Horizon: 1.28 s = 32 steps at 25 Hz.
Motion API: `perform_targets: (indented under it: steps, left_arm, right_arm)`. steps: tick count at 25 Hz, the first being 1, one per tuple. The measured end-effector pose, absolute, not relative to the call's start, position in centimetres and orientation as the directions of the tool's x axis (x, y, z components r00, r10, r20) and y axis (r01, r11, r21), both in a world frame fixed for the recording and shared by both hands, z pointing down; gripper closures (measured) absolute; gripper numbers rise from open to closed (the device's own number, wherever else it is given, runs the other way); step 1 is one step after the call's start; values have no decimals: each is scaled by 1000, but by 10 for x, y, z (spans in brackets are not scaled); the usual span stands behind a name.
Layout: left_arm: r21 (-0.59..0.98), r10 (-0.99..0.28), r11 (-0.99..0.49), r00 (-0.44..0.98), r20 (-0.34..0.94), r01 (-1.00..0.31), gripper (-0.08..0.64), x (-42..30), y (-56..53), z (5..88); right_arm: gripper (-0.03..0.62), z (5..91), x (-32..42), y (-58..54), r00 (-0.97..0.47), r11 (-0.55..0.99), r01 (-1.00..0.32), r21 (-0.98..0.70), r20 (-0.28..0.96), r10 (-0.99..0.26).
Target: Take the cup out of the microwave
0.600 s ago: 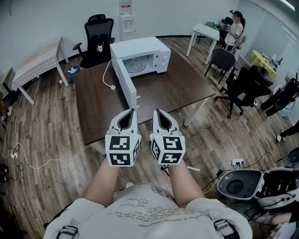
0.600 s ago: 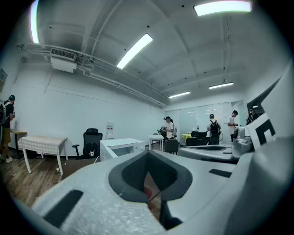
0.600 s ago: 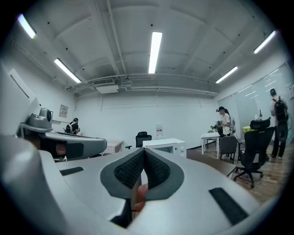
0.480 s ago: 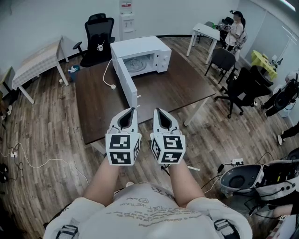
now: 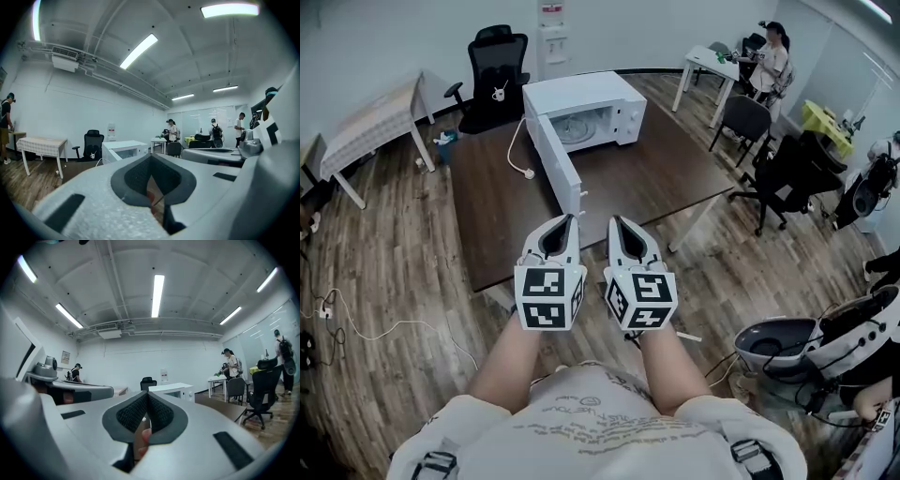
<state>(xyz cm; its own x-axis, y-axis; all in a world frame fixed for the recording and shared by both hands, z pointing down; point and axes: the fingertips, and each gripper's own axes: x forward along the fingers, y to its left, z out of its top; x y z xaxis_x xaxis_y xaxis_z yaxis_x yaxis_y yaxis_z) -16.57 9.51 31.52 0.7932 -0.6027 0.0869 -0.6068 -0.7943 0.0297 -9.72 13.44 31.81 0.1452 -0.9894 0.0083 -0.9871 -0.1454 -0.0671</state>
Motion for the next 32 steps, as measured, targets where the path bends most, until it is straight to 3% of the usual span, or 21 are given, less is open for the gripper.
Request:
perform_targets:
  steps: [18, 32]
  left_arm:
    - [56, -555, -826, 826, 94, -561, 552, -192, 51, 337]
    - [42, -556, -825, 823, 118, -564, 552, -133, 2, 348]
  right_arm:
    - [583, 332, -130, 91, 183, -183, -983, -26, 22, -983]
    - [583, 340, -63, 40, 208, -209, -977, -50, 20, -978]
